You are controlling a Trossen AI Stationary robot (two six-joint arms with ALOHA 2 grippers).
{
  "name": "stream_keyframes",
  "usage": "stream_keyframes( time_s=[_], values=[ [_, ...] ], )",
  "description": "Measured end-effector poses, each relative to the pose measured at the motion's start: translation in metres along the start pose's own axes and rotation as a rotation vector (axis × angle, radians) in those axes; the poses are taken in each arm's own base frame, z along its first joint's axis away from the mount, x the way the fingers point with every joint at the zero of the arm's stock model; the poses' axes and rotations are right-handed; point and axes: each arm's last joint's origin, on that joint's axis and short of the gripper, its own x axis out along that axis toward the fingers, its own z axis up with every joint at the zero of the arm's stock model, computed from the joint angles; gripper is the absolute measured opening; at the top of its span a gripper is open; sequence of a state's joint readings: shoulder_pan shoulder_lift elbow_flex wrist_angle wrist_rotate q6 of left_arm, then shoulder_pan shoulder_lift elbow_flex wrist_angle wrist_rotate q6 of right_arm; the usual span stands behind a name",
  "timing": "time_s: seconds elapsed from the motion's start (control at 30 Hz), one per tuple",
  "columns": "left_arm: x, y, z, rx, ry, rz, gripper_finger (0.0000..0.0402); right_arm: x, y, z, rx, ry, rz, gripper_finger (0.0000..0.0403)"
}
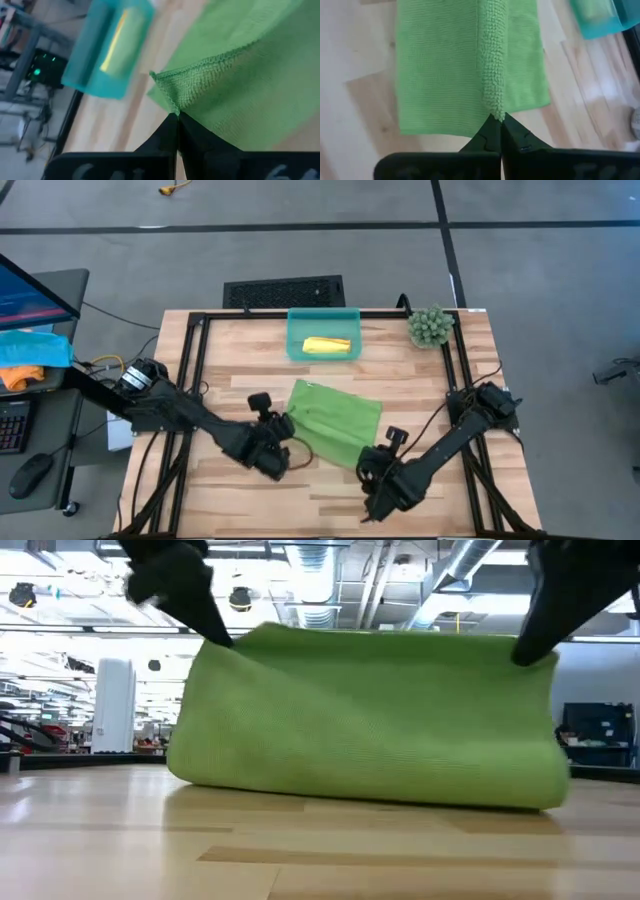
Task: Roll microfiber towels into tight, uniform cylinder then place into a basket
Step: Fold the green microfiber towel
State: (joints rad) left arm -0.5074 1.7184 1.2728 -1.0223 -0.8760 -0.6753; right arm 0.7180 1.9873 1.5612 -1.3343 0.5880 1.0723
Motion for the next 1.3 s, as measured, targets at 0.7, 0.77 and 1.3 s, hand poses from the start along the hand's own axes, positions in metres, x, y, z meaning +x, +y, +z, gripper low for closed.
stream_keyframes(
  time_s=[0.7,0.77,1.3],
  values=[
    [0.081,0.062,0.032,-0.099,0.151,0.063,0.0,0.067,-0.032,0.001,0.016,0.15,-0.187,0.0012],
    [0.087,0.067,0.034,-0.107,0.167,0.034,0.0,0.069,-0.034,0.002,0.018,0.158,-0.194,0.0012],
    [0.095,0.07,0.04,-0.106,0.162,-0.066,0.0,0.074,-0.038,0.005,0.051,0.207,-0.184,0.001]
  ],
)
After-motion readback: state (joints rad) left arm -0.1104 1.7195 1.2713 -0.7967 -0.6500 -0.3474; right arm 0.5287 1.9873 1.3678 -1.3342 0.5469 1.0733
